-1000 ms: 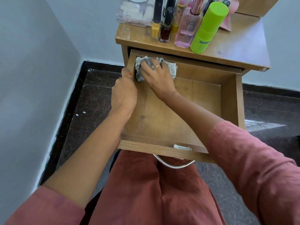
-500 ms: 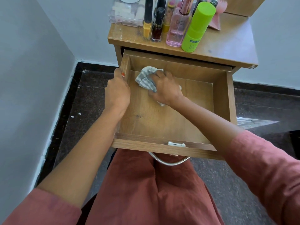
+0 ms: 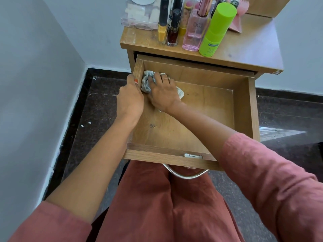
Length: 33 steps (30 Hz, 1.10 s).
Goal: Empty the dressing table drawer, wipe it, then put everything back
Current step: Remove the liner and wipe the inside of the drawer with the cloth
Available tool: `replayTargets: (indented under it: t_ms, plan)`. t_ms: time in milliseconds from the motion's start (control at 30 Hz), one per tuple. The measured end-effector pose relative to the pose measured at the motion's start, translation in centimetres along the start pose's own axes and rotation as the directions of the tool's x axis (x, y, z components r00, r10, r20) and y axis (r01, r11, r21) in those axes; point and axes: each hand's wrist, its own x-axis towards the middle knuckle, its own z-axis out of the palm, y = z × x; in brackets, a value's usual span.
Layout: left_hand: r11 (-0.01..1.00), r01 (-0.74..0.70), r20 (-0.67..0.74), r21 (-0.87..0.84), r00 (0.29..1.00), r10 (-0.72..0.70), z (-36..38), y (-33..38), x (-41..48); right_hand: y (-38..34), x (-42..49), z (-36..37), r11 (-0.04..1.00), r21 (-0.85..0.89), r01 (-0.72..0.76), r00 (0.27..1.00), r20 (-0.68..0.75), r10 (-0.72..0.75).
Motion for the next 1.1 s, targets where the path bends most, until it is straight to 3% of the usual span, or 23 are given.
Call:
replayTargets:
  t_ms: [100, 300, 567, 700, 800, 867, 967, 1033, 1100]
  plan:
    - [1.000, -0.006, -0.008, -0.010, 1.000, 0.006, 0.1, 0.0, 0.0, 0.3, 0.2, 0.5, 0.997, 0.051, 0.054, 0.997, -0.053, -0.052]
    - [1.000, 0.004, -0.013, -0.017, 1.000, -0.004, 0.1, 0.0, -0.2, 1.0, -1.4, -0.9, 0.964, 0.138, 0.226, 0.968, 0.082, -0.238]
    - [1.000, 0.002, -0.034, -0.012, 0.999, -0.003, 0.3, -0.2, 0.2, 0.1, -6.6, -1.7, 0.843, 0.230, 0.486, 0.829, 0.184, -0.528]
    - [1.000, 0.003, -0.027, -0.027, 1.000, -0.004, 0.5, -0.2, 0.2, -0.9, -7.4, -1.7, 0.779, 0.301, 0.550, 0.744, 0.248, -0.621]
    - [0.998, -0.008, -0.023, -0.059, 1.000, 0.007, 0.4, -0.4, 0.3, -0.5, -7.1, -1.7, 0.761, 0.355, 0.543, 0.721, 0.269, -0.639]
    - [0.994, -0.014, -0.006, -0.111, 1.000, 0.013, 0.3, -0.7, 0.6, 0.1, -7.0, -1.1, 0.756, 0.329, 0.566, 0.727, 0.234, -0.646]
    - [0.973, 0.018, 0.051, -0.232, 0.999, -0.006, 0.0, -1.0, 1.1, 1.1, -6.8, 0.1, 0.770, 0.225, 0.597, 0.779, 0.067, -0.624]
    - [0.941, 0.071, 0.099, -0.330, 0.994, -0.040, 0.0, -1.4, 1.5, 2.1, -5.6, 0.5, 0.847, 0.222, 0.484, 0.863, 0.039, -0.503]
    - [0.904, 0.137, 0.142, -0.405, 0.986, -0.086, 0.0, -1.7, 1.8, 2.7, -3.8, 0.4, 0.897, 0.369, 0.243, 0.961, 0.033, -0.274]
